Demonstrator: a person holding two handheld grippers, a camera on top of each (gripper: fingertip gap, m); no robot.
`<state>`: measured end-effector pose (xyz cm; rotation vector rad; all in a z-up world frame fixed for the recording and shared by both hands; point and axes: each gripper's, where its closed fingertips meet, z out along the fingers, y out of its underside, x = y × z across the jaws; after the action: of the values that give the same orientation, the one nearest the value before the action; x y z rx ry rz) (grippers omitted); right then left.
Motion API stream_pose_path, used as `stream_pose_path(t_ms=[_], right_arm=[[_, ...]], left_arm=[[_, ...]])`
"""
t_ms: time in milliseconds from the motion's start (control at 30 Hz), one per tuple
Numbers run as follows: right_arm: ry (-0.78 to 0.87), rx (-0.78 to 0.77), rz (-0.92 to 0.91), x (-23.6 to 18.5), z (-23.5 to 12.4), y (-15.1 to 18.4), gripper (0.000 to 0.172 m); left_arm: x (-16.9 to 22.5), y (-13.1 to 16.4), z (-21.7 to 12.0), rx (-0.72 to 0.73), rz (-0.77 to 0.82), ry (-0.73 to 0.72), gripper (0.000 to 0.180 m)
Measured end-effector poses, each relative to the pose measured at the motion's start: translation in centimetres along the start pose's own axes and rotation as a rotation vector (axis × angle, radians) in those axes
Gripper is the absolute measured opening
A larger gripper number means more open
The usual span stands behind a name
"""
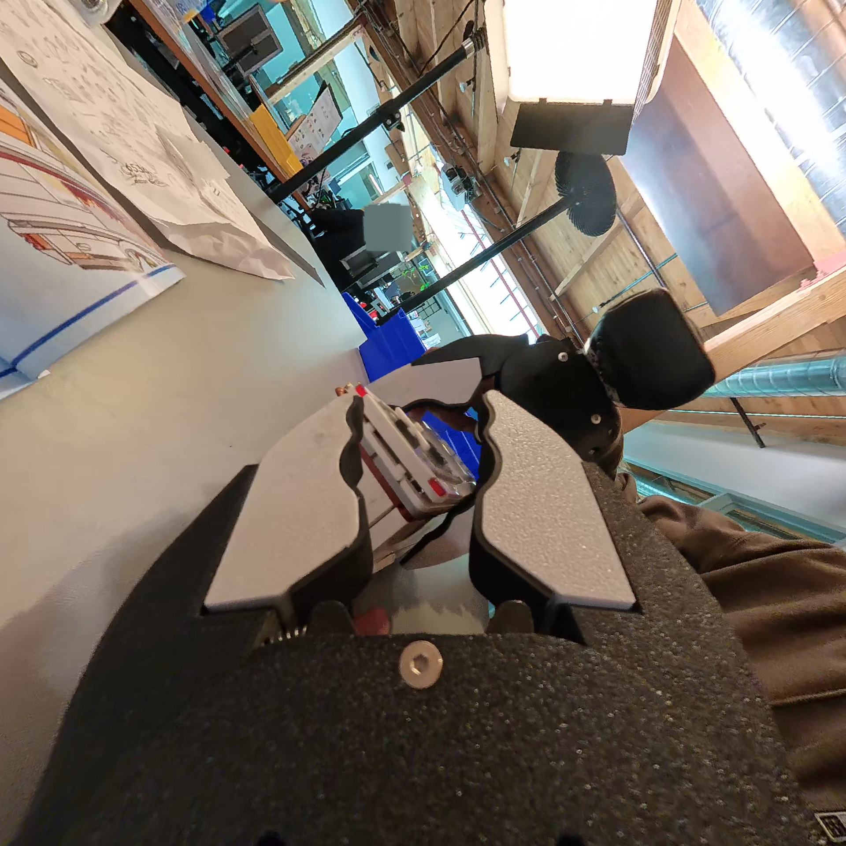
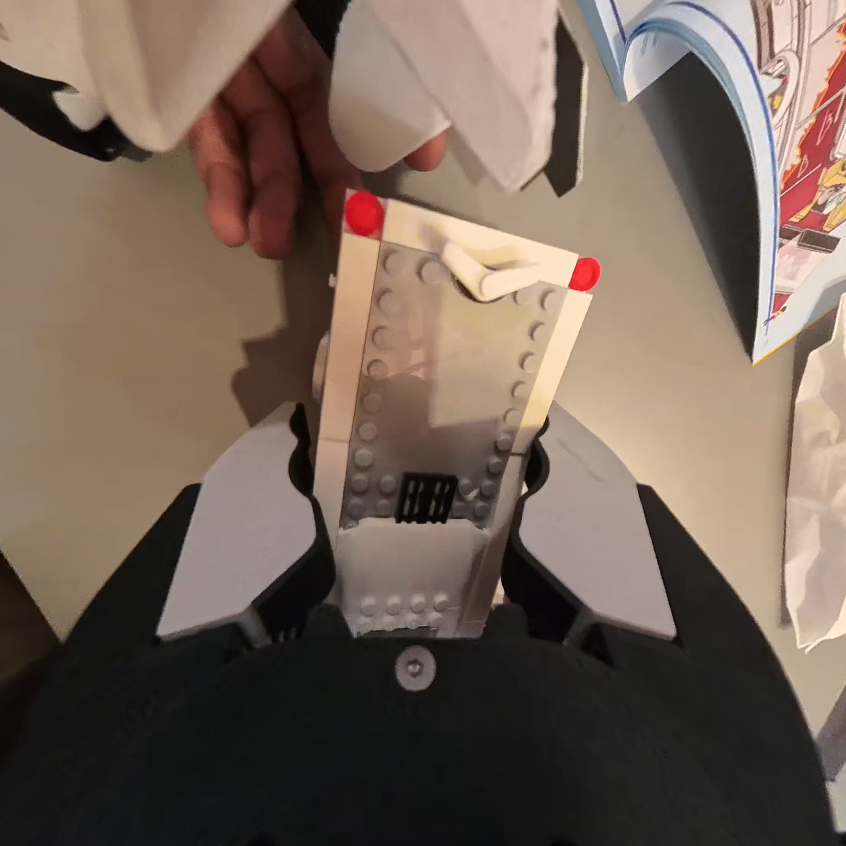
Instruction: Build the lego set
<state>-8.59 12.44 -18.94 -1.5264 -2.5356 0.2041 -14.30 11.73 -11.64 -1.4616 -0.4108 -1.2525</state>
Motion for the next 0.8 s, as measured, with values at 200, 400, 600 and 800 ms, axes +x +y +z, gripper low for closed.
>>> stream_pose_path(t_ms=[200,400,600,800], right_arm=[[0.03,-0.022,-0.015,0.3,-0.3,0.2,0.092],[0.03,0.036,-0.013,0.4,-0.9,-0.1,0.088],[0.041,0.164,-0.011,0.6,-2.6,-0.4,0.088],[-0.023,0.312,-0.024,0.0,-4.1,-0.4,0.088]], left_arm=[[0.6,-0.7,-0.2,0.056,-0.028,0.044,0.046],[1.6,-1.2,-0.4,0.083,0.006,0.082,0.043],[3.9,-1.9,-0.4,0.108,0.141,0.125,0.043],[5.2,-2.2,0.1,0.148,0.109,0.174,0.041]])
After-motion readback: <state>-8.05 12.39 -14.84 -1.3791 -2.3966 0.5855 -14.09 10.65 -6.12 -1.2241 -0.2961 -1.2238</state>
